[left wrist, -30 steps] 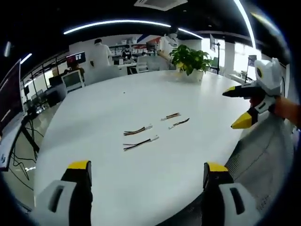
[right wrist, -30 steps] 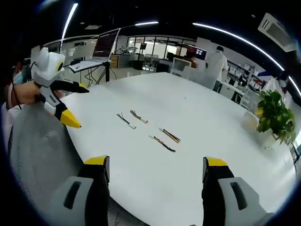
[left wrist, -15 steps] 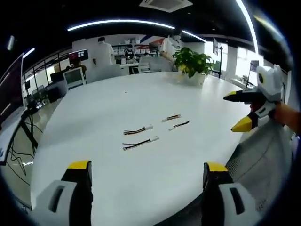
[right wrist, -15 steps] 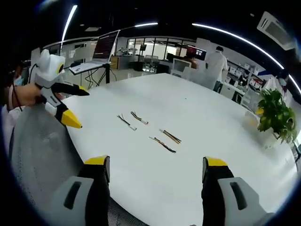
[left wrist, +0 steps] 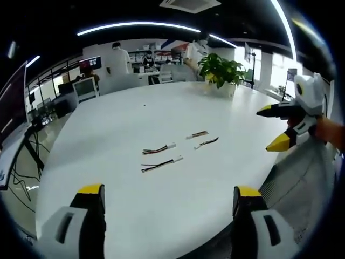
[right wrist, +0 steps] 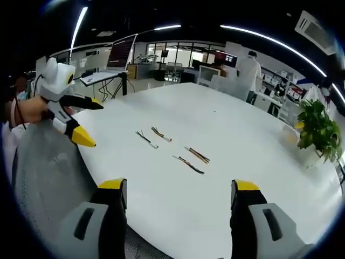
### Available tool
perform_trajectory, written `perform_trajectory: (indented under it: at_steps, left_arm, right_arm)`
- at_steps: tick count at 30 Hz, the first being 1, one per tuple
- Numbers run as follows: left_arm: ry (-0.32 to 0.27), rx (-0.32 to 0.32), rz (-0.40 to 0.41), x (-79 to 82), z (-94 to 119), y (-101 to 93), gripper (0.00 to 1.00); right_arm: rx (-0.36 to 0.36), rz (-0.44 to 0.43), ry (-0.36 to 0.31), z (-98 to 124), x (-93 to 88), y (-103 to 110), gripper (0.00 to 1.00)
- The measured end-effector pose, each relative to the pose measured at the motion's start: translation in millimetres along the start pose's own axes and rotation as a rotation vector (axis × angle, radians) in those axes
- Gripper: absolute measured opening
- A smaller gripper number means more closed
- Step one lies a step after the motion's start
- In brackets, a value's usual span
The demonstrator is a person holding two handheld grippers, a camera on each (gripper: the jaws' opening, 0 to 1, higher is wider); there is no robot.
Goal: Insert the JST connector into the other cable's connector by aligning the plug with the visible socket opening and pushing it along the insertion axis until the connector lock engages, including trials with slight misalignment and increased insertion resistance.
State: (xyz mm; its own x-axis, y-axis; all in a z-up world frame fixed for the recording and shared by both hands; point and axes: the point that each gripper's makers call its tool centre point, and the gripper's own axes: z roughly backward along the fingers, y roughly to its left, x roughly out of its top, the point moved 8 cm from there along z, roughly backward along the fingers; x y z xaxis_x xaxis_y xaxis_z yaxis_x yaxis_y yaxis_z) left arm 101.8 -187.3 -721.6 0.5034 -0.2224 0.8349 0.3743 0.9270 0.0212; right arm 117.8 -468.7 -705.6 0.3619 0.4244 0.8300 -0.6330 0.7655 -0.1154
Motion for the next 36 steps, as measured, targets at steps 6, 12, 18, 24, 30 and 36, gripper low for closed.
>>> perform_trajectory:
  at_steps: [6,12,18,24,30,36]
  left_arm:
    - [-0.001,-0.008,0.016,-0.1,-0.9,-0.4,0.98]
    - [-0.01,-0.006,0.027,1.5,-1.5,0.6,0.99]
    - [-0.016,-0.01,0.043,3.8,-2.1,2.0,0.99]
    - [-0.03,-0.011,0.011,13.8,-1.7,8.2,0.99]
    - [-0.073,-0.047,0.027,26.9,-5.7,16.6,0.99]
    - [-0.112,-0.08,-0.021,41.2,-9.0,24.2,0.99]
  right_arm:
    - [0.014,-0.042,-0.023,0.7,2.3,-1.9,0.76]
    - [0.037,-0.063,-0.035,-2.2,4.5,-2.7,0.75]
    - [0.052,-0.054,-0.047,-5.1,9.8,-5.9,0.74]
    - [0.07,-0.072,-0.092,-5.1,18.6,-14.6,0.7]
    - [0.123,-0.077,-0.149,-6.1,26.8,-20.5,0.67]
    - [0.126,-0.047,-0.156,-10.0,31.8,-27.9,0.65]
